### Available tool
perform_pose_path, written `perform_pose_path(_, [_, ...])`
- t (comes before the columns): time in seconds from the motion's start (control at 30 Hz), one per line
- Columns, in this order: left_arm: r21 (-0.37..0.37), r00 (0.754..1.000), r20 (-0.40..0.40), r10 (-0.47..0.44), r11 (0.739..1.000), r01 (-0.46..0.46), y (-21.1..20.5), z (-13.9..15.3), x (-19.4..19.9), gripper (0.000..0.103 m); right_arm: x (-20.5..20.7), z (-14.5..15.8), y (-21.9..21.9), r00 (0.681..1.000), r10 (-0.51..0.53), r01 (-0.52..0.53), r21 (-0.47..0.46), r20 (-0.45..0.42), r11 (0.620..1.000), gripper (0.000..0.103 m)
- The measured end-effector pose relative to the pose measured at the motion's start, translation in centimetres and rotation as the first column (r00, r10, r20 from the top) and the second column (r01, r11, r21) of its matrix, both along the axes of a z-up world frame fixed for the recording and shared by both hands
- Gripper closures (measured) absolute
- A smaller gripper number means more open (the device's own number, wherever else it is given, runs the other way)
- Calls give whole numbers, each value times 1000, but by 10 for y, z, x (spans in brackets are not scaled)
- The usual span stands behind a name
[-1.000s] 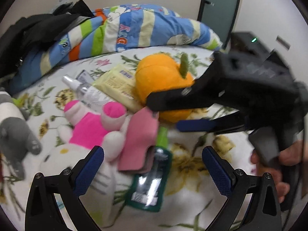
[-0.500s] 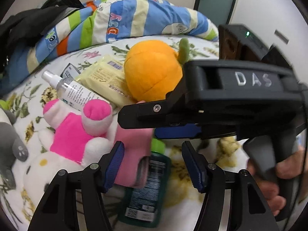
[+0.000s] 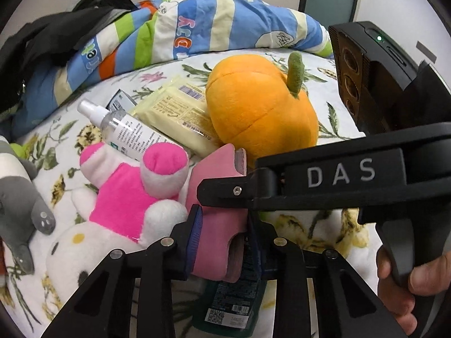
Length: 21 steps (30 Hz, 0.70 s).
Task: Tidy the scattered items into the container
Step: 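Close both grippers on the pink phone case and lift it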
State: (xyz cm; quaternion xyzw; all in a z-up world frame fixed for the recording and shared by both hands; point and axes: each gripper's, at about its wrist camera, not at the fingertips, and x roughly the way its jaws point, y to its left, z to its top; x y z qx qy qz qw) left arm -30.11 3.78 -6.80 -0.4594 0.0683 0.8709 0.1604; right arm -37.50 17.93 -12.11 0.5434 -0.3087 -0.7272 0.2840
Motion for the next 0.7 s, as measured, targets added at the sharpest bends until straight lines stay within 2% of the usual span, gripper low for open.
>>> perform_pose_path(0.3, [1, 999, -45, -7, 1000, 7, 5, 29, 10, 76, 11, 29, 11, 999, -22, 21, -28, -36, 999, 78])
perform_pose_path(0.7, [0, 989, -144, -34, 999, 35, 28, 93, 38, 76, 39, 102, 41, 988, -66, 59, -57, -141, 997, 78])
